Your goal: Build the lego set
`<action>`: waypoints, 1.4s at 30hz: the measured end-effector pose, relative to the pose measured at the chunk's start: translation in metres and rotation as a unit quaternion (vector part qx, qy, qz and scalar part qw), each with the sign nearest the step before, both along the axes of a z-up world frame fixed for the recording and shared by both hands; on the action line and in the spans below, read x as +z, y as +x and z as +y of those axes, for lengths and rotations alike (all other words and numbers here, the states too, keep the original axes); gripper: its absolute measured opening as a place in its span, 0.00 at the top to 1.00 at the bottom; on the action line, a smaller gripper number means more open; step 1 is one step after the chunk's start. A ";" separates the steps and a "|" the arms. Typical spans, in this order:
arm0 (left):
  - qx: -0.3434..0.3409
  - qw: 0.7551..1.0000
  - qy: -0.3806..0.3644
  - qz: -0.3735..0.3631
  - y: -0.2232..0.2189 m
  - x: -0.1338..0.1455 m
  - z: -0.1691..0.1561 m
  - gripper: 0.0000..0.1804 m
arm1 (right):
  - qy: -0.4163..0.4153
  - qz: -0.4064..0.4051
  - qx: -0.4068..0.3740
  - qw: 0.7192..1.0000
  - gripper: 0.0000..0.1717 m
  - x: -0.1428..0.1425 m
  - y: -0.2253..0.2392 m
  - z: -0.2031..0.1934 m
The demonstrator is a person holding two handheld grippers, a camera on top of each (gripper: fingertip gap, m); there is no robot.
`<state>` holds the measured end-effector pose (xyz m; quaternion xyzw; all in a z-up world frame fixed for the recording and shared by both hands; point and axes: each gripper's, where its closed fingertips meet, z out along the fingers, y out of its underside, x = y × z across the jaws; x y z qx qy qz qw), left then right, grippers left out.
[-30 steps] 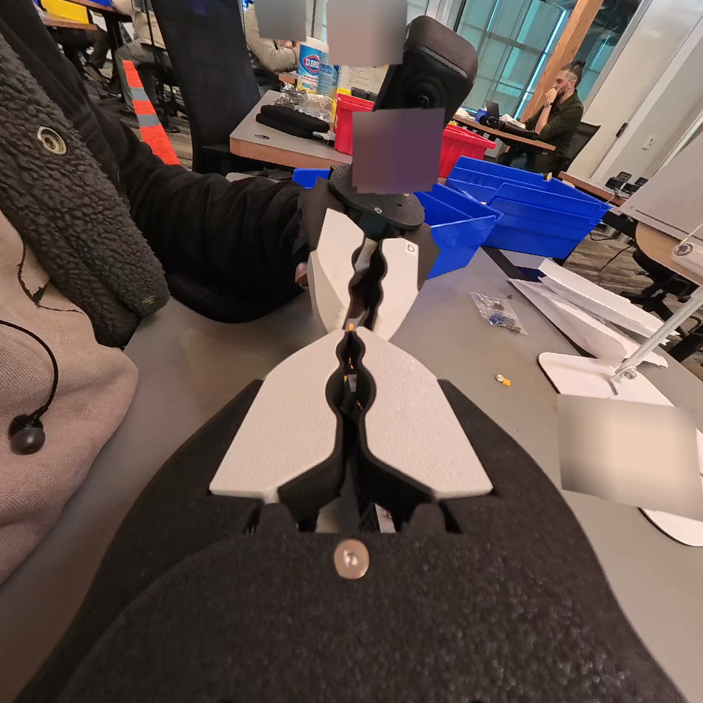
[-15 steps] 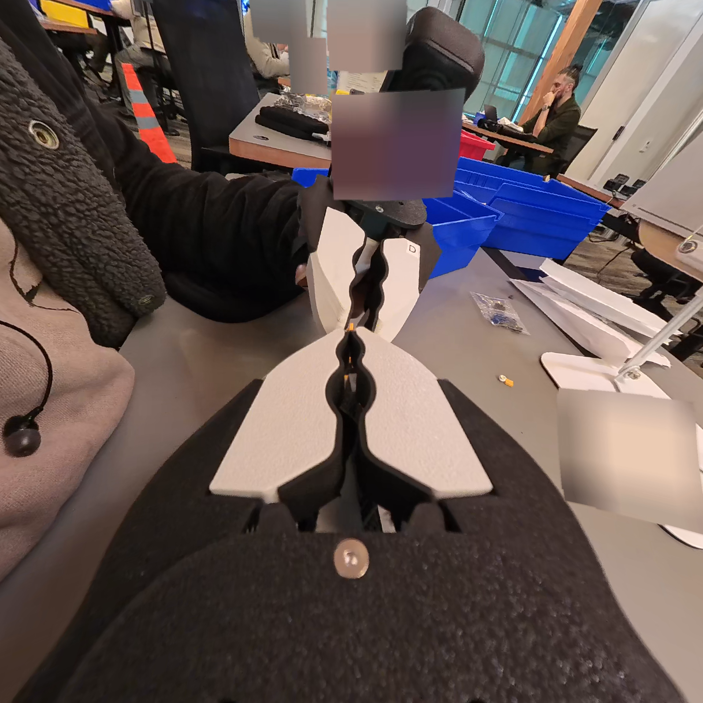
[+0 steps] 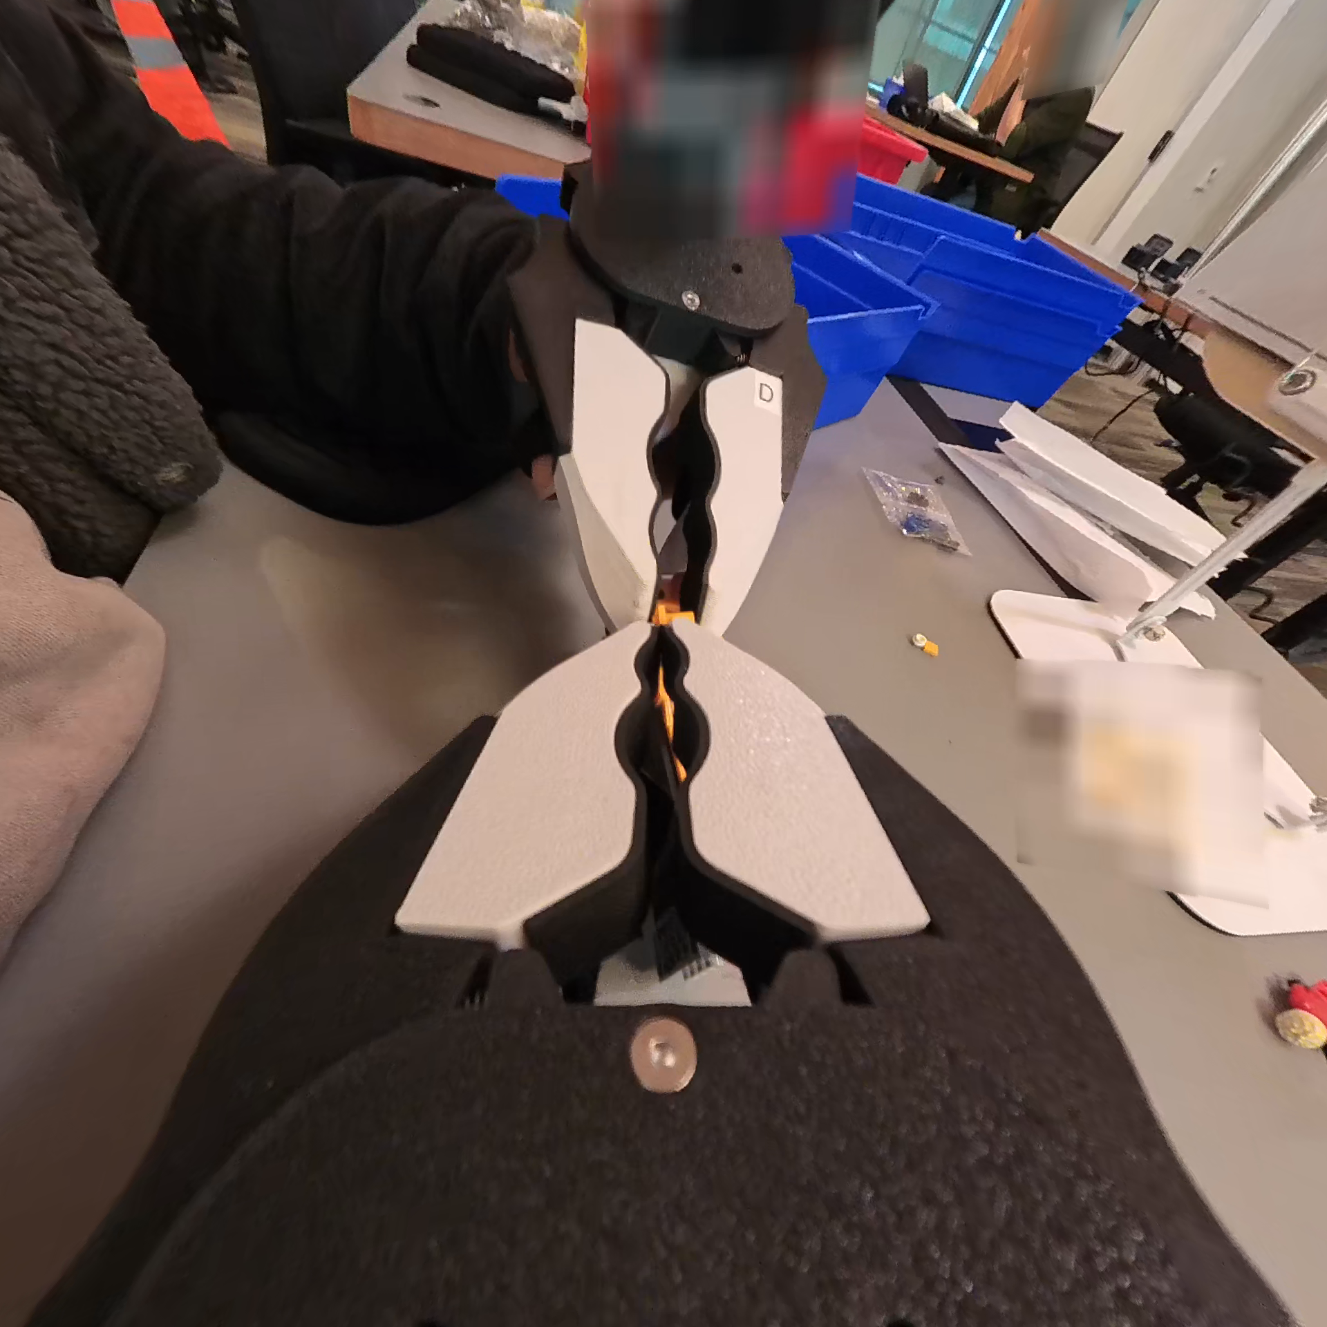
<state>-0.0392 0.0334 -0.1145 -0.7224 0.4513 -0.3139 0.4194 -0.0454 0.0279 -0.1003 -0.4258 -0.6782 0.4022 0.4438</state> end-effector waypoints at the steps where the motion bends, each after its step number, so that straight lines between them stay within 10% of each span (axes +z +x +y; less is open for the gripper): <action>1: 0.003 1.000 0.003 0.013 -0.001 -0.003 0.000 0.94 | 0.003 -0.005 -0.003 1.000 1.00 -0.001 0.000 0.001; 42: 0.006 0.998 0.055 0.038 -0.003 0.005 -0.001 0.94 | 0.049 -0.057 0.016 0.997 1.00 0.001 -0.005 -0.001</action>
